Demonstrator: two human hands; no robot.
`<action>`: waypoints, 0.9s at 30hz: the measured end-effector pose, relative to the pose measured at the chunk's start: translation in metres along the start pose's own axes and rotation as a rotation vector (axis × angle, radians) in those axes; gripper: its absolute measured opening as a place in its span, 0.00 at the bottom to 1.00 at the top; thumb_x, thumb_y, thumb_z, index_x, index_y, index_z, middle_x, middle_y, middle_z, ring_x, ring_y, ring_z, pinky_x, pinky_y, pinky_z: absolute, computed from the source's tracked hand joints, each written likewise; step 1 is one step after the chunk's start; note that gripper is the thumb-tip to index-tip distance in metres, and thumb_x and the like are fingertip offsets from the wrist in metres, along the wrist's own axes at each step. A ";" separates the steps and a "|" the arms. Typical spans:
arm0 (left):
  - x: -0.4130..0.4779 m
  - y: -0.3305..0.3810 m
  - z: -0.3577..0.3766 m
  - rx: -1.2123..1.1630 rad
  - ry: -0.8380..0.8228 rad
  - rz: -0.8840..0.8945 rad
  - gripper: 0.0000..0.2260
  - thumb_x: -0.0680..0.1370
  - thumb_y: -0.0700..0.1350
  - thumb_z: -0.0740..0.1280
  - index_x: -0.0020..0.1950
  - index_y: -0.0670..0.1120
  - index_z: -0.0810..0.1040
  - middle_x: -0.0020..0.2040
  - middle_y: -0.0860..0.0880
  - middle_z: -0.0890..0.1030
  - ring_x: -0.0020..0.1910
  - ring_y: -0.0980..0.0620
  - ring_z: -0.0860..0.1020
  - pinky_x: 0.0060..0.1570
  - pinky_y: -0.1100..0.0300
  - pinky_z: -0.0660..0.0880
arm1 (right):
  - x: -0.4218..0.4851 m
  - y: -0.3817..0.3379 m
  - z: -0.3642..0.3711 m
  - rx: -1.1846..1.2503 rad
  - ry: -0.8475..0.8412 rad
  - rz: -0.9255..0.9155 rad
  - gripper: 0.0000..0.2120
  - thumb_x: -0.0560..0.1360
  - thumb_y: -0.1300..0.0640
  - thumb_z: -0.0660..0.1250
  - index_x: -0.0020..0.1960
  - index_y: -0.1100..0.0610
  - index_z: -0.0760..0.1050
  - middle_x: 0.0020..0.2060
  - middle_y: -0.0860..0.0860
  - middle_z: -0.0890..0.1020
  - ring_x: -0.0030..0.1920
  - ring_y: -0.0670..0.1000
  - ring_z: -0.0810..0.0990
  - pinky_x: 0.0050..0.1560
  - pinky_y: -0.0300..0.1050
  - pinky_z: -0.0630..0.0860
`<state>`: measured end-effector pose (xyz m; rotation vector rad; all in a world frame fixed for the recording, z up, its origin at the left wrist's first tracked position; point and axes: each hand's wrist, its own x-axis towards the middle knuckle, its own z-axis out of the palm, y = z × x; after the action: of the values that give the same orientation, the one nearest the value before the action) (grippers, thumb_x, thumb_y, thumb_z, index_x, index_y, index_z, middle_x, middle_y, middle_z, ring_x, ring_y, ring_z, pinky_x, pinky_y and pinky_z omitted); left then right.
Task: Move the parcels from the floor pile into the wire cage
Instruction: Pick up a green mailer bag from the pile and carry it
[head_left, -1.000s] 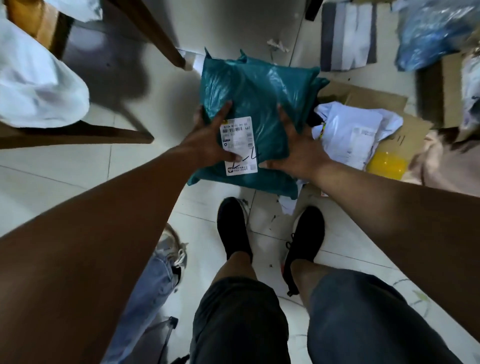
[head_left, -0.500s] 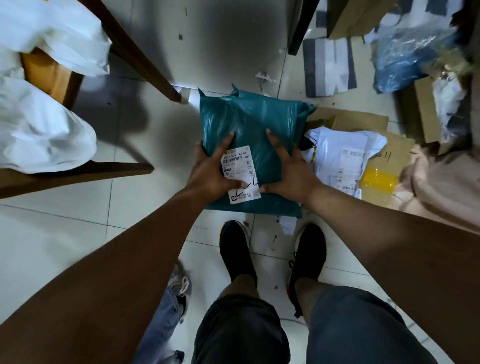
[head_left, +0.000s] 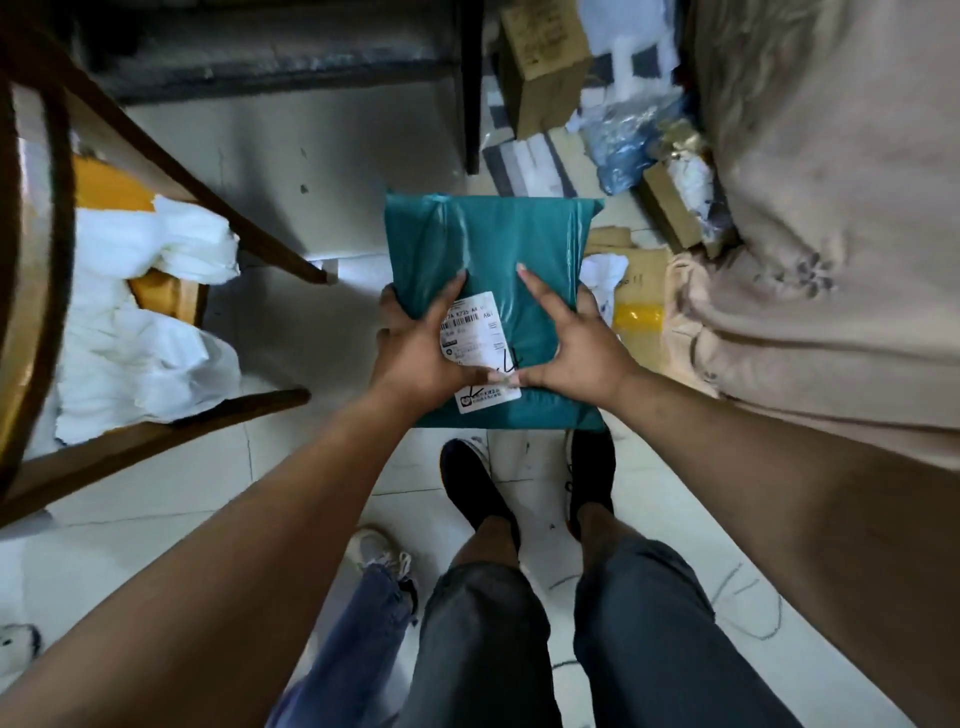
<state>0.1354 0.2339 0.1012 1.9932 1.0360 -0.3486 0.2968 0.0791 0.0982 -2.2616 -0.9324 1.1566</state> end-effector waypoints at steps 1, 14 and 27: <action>-0.010 0.016 -0.006 0.009 -0.027 0.016 0.54 0.60 0.60 0.84 0.76 0.76 0.54 0.79 0.46 0.45 0.76 0.34 0.60 0.76 0.42 0.65 | -0.016 -0.004 -0.013 0.000 0.015 0.019 0.61 0.60 0.39 0.83 0.77 0.25 0.43 0.77 0.59 0.54 0.79 0.61 0.60 0.77 0.54 0.63; -0.136 0.196 0.001 0.329 -0.169 0.204 0.53 0.62 0.65 0.82 0.76 0.78 0.49 0.80 0.38 0.45 0.71 0.29 0.70 0.72 0.42 0.68 | -0.220 0.013 -0.125 0.111 0.201 0.165 0.62 0.60 0.41 0.84 0.79 0.29 0.45 0.78 0.57 0.55 0.78 0.60 0.61 0.79 0.50 0.58; -0.216 0.294 0.110 0.523 -0.371 0.477 0.51 0.60 0.68 0.80 0.75 0.78 0.52 0.80 0.43 0.42 0.77 0.33 0.63 0.76 0.45 0.63 | -0.400 0.096 -0.126 0.332 0.442 0.380 0.64 0.60 0.43 0.85 0.80 0.31 0.42 0.79 0.56 0.53 0.77 0.60 0.64 0.77 0.56 0.64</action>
<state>0.2434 -0.0584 0.3201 2.4273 0.2261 -0.7445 0.2663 -0.2875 0.3221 -2.3218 -0.1317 0.8158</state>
